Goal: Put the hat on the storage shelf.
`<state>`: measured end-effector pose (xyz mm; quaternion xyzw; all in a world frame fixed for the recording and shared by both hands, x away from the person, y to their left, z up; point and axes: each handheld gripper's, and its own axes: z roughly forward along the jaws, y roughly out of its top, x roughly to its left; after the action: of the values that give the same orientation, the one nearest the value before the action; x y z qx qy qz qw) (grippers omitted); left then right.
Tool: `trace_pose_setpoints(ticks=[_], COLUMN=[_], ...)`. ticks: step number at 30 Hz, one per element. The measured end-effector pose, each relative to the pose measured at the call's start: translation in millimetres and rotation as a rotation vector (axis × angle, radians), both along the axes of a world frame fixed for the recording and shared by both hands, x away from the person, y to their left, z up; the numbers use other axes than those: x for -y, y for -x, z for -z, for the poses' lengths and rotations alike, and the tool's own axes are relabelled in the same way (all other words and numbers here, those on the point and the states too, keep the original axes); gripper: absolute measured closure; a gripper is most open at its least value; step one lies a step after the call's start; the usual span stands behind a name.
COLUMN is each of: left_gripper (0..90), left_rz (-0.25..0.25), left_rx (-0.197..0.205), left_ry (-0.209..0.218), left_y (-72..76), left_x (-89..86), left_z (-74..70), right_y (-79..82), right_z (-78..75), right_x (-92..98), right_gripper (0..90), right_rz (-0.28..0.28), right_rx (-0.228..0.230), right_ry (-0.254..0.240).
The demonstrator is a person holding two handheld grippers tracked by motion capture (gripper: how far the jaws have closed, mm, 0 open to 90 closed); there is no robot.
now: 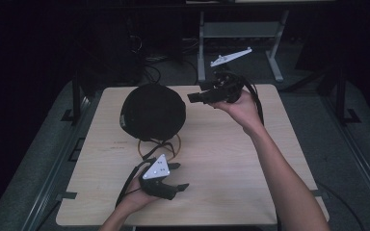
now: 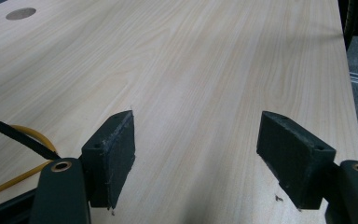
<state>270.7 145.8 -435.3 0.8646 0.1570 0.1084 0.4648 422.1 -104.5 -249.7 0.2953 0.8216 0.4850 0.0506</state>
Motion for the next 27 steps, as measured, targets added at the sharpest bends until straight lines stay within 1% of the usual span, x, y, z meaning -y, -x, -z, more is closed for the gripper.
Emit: trace_pose_setpoints(ticks=[6,7,9,10,13,15,16,22,23,24,25,27], left_gripper=[27.4,27.3,27.3,27.4,27.4,27.4,27.4,27.4,27.4,27.4,27.4,27.4], left_rz=[-0.004,-0.004,-0.004,-0.007,-0.006,-0.006,-0.009,-0.01,-0.011,-0.01,-0.013,-0.013], left_rx=[-0.002,-0.003,-0.005,-0.008,-0.006,-0.004,-0.003,-0.005,-0.005,-0.005,-0.004,-0.003], left_ry=[0.002,0.002,0.001,0.009,0.006,0.005,0.011,0.006,0.005,0.004,0.013,0.011], left_y=[-0.1,-0.1,0.0,0.4,0.1,-0.1,-0.1,-0.9,-1.0,-1.0,-0.7,-0.9], left_x=[-0.2,-0.1,-0.2,0.3,0.0,-0.4,-0.3,-1.5,-1.4,-1.4,-0.8,-1.0], left_z=[0.7,0.8,0.7,1.0,1.2,1.2,1.5,1.6,1.8,1.9,2.5,2.4], right_y=[2.3,3.4,4.3,4.8,6.0,7.1,7.7,9.8,9.8,10.8,11.2,12.8], right_z=[1.6,1.5,1.7,1.8,3.2,4.0,4.6,8.2,9.0,9.7,10.4,12.0], right_x=[8.7,9.6,12.5,13.5,18.3,21.5,23.0,33.1,34.7,37.0,38.5,42.9], right_gripper=[25.5,25.4,25.5,25.4,25.0,24.8,24.8,23.8,23.8,23.8,23.7,23.8], right_rz=[0.003,0.008,0.008,0.013,0.016,0.019,0.021,0.036,0.036,0.04,0.041,0.048], right_rx=[-0.001,-0.008,-0.002,-0.001,0.0,-0.007,-0.01,-0.026,-0.021,-0.025,-0.022,-0.027], right_ry=[0.009,0.007,0.007,0.009,0.011,0.011,0.006,0.014,0.015,0.011,0.012,0.012])
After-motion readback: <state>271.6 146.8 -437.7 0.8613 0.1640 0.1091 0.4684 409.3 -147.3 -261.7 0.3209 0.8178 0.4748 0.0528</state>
